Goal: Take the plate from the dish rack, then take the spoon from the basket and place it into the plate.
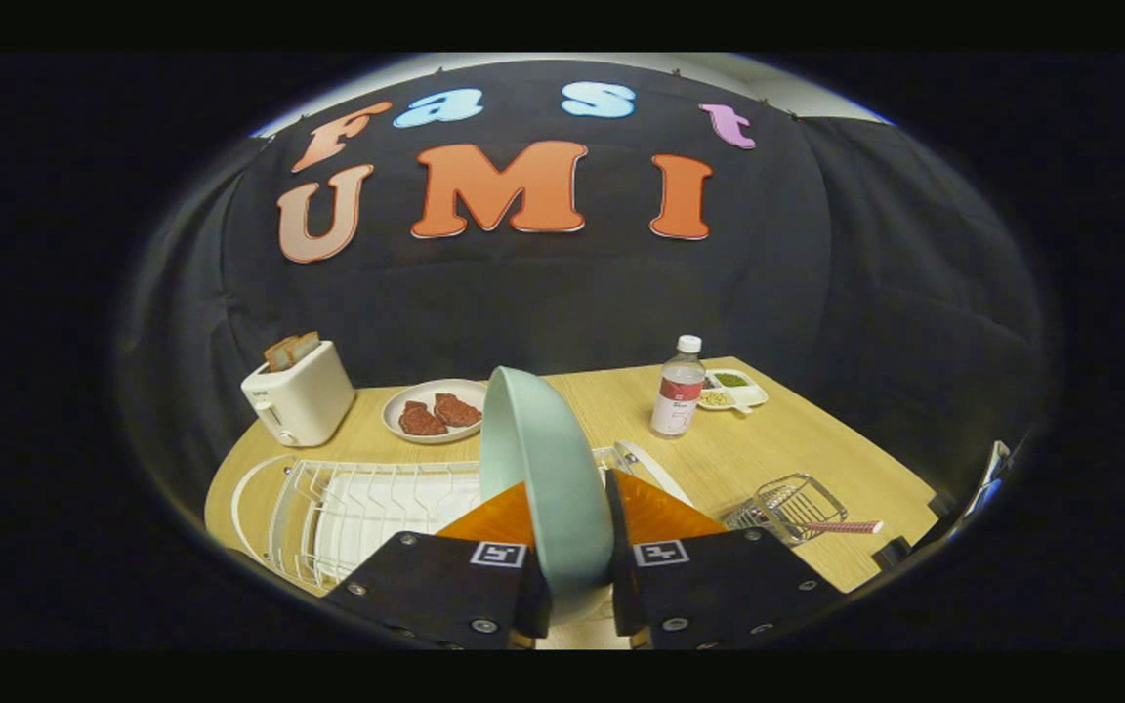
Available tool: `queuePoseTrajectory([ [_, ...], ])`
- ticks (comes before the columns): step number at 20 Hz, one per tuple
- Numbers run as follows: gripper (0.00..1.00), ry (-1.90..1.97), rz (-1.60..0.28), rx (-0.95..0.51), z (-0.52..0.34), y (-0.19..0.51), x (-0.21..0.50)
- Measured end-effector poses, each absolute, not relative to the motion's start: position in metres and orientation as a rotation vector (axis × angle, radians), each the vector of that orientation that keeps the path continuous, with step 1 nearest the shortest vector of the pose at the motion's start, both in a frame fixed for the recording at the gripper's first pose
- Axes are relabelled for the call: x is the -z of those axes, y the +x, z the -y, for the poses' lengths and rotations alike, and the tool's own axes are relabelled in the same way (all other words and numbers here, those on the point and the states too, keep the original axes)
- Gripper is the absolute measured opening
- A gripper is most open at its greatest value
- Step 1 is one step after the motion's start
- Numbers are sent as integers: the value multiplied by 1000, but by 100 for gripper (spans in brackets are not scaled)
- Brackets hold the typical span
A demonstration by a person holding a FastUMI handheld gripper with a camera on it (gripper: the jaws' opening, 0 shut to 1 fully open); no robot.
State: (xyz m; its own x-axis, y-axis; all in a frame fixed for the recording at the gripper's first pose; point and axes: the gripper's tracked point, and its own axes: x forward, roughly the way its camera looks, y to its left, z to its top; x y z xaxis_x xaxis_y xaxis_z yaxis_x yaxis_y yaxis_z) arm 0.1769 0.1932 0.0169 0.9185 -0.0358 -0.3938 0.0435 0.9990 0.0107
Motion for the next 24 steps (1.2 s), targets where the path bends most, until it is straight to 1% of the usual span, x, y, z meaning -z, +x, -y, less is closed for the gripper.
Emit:
queuePoseTrajectory([
  [9, 25, 230, -428, -98, -174, 96, -21],
  [16, 25, 361, -506, -180, -156, 24, 15],
  [24, 26, 530, -624, -239, -152, -24, 78],
])
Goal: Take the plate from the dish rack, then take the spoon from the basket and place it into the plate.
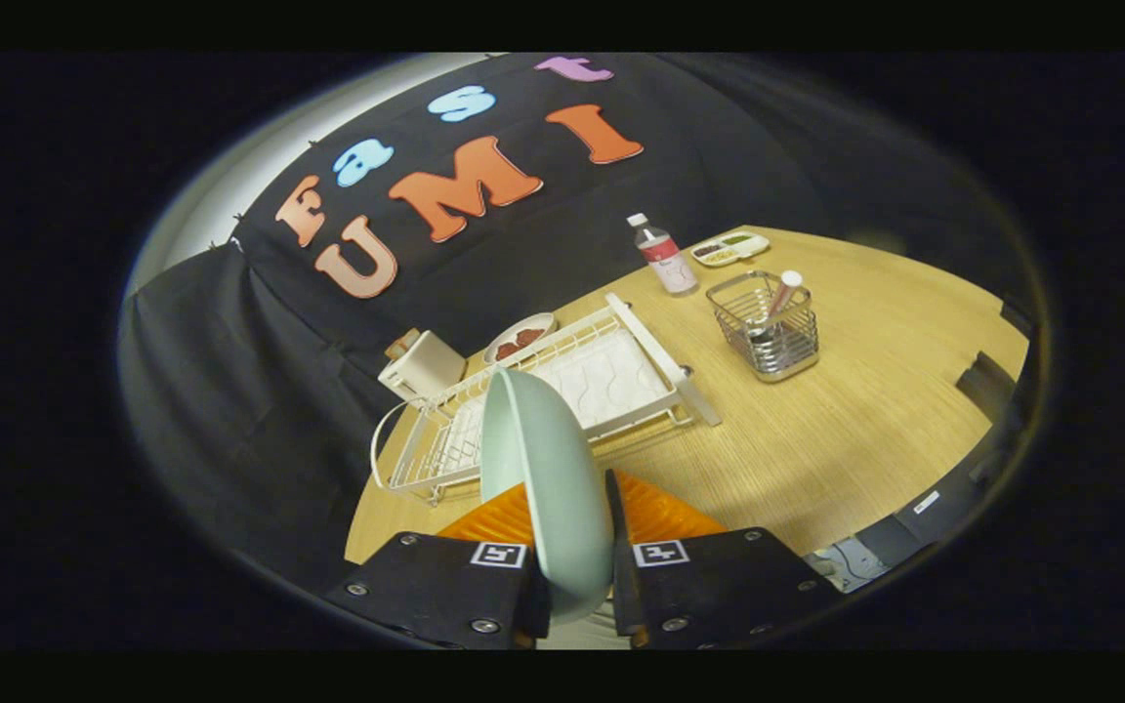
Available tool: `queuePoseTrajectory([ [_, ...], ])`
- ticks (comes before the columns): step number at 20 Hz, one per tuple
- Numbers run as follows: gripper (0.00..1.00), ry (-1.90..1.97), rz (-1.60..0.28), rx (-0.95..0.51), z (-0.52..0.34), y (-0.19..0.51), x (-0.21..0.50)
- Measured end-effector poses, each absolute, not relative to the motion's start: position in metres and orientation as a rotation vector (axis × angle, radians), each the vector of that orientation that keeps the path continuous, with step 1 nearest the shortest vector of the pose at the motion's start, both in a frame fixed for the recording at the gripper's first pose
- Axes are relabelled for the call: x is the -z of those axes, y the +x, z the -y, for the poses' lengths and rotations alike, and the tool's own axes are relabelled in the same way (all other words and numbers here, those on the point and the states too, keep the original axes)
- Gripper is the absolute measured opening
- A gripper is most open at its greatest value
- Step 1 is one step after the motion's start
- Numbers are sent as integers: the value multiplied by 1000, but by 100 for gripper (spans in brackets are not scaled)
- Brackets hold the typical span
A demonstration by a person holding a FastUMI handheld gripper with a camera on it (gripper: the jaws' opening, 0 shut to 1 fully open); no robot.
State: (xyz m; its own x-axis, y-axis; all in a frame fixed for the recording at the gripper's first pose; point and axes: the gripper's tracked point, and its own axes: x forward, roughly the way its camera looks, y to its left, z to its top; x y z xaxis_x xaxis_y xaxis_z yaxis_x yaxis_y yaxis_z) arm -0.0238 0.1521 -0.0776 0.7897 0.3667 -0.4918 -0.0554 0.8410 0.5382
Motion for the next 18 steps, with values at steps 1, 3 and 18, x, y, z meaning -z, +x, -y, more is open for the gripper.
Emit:
queuePoseTrajectory([
  [1, 26, 553, -645, -243, -154, -28, 88],
  [3, 26, 592, -697, -251, -157, -34, 109],
  [18, 37, 626, -782, -206, -158, -24, 159],
])
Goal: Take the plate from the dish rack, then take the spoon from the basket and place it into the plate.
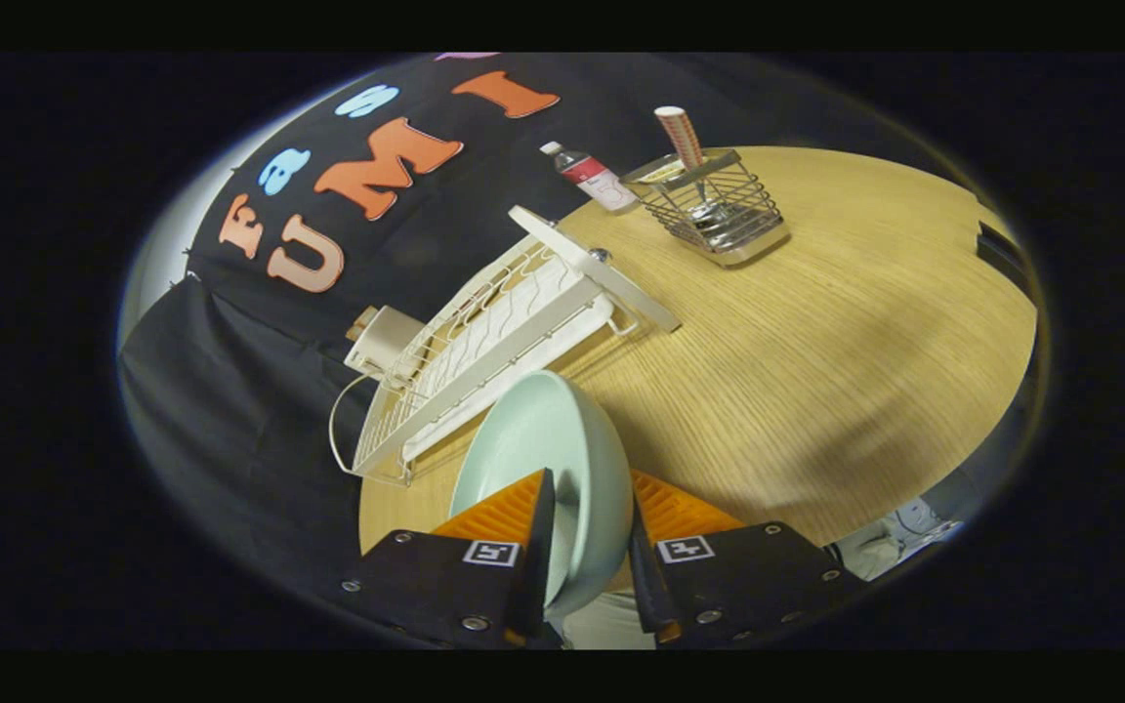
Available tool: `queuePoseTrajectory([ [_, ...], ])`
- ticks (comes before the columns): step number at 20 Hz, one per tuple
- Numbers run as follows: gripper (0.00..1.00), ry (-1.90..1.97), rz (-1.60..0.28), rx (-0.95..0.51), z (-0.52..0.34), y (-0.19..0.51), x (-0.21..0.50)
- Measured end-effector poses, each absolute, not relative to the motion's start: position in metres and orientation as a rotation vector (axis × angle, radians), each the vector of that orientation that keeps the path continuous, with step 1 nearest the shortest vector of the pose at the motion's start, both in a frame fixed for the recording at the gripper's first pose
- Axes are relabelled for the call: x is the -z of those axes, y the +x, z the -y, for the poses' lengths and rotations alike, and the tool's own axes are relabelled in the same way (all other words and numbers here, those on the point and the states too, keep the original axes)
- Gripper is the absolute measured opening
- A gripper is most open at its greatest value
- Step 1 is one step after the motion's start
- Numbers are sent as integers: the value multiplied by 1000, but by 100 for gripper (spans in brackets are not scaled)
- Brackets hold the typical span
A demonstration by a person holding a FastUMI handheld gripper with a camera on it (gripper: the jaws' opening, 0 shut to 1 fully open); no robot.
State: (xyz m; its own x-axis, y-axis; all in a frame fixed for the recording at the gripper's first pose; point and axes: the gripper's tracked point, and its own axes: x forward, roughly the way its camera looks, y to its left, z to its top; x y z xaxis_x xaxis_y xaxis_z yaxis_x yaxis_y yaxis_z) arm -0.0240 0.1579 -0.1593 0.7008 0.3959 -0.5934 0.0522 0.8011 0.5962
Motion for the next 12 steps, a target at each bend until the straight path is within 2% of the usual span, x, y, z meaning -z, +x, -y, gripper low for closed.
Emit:
queuePoseTrajectory([
  [3, 53, 528, -746, -187, -146, -19, 156],
  [4, 55, 503, -729, -188, -143, -17, 151],
  [11, 99, 318, -598, -125, -99, -1, 121],
  [12, 99, 308, -577, -113, -91, 3, 116],
])
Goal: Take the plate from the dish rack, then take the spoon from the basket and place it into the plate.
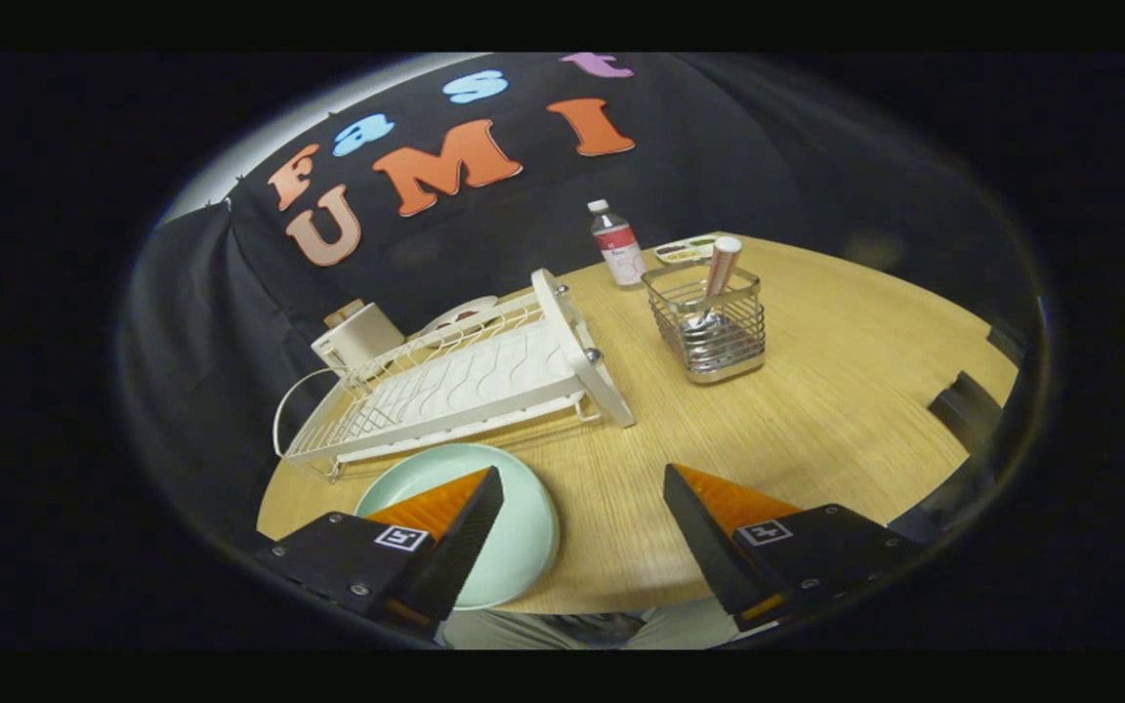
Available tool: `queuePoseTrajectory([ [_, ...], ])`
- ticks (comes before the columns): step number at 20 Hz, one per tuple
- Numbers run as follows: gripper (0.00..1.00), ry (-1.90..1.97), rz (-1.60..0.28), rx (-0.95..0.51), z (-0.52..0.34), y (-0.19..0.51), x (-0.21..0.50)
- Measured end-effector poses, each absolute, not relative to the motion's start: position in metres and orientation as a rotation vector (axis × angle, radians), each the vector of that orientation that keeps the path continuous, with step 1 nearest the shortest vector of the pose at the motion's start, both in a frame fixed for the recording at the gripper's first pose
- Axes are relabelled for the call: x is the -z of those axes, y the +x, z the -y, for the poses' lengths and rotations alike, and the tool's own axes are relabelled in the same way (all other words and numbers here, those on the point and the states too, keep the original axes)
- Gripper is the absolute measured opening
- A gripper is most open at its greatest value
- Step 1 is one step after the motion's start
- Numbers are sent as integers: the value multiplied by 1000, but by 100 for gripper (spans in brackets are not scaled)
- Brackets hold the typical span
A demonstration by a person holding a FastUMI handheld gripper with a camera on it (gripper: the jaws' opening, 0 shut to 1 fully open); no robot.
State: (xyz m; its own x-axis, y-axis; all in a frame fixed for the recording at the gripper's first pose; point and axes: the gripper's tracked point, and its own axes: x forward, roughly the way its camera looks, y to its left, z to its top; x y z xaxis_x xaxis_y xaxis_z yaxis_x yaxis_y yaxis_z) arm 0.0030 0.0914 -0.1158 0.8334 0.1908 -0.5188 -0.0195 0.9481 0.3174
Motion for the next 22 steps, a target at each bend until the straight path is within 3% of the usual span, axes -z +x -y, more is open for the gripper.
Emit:
queuePoseTrajectory([
  [11, 98, 44, -142, -18, -10, 57, 38],
  [16, 96, 39, -116, -15, 1, 88, 41],
  [22, 47, 113, -145, -12, 11, 113, 52],
])
